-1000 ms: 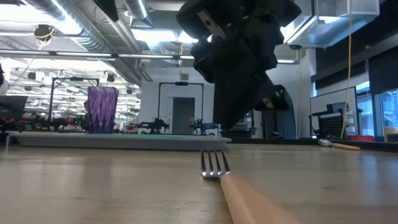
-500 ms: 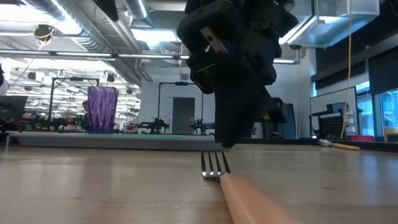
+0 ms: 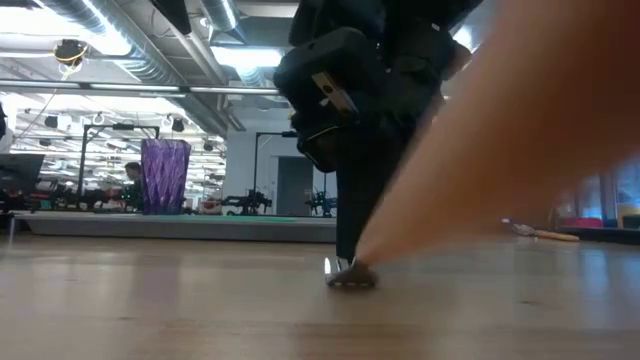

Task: Pick and place plate/cup/fork/spoon on tray
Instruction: Put the orange fork on the right side of the green plate, then put the light orange fork on the right side of the green plate

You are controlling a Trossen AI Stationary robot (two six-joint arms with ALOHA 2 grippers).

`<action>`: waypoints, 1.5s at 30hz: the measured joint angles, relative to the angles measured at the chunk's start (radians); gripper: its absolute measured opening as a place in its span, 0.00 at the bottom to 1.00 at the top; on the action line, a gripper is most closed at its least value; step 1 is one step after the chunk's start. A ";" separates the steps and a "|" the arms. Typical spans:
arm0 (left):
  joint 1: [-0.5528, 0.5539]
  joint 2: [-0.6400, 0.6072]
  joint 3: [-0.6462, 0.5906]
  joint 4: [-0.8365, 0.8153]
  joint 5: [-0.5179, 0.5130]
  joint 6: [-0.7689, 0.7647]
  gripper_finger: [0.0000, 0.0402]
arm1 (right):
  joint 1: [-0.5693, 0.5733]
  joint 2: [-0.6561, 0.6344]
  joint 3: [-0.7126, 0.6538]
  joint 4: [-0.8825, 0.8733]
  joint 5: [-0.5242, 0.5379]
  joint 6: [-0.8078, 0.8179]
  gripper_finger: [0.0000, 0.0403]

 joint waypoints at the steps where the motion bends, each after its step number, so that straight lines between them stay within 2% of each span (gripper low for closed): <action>1: 0.000 0.000 0.000 0.000 0.000 0.000 0.13 | 0.000 0.001 0.000 -0.001 0.000 0.000 0.15; 14: 0.000 0.000 0.000 -0.001 0.000 0.001 0.13 | 0.000 0.001 0.000 0.006 0.000 0.000 0.14; 23: 0.000 0.000 0.000 -0.002 0.000 0.001 0.13 | 0.000 0.001 0.000 0.004 0.002 -0.002 0.01; 38: 0.000 0.000 0.000 -0.002 0.000 0.001 0.13 | -0.008 0.001 0.000 -0.009 0.036 -0.049 0.00; 42: 0.000 0.000 0.000 -0.002 0.000 0.001 0.13 | -0.014 -0.004 0.034 -0.064 -0.029 -0.102 0.01; 45: 0.000 0.000 0.000 -0.002 0.000 0.001 0.13 | -0.009 -0.027 0.109 -0.158 -0.024 -0.101 0.01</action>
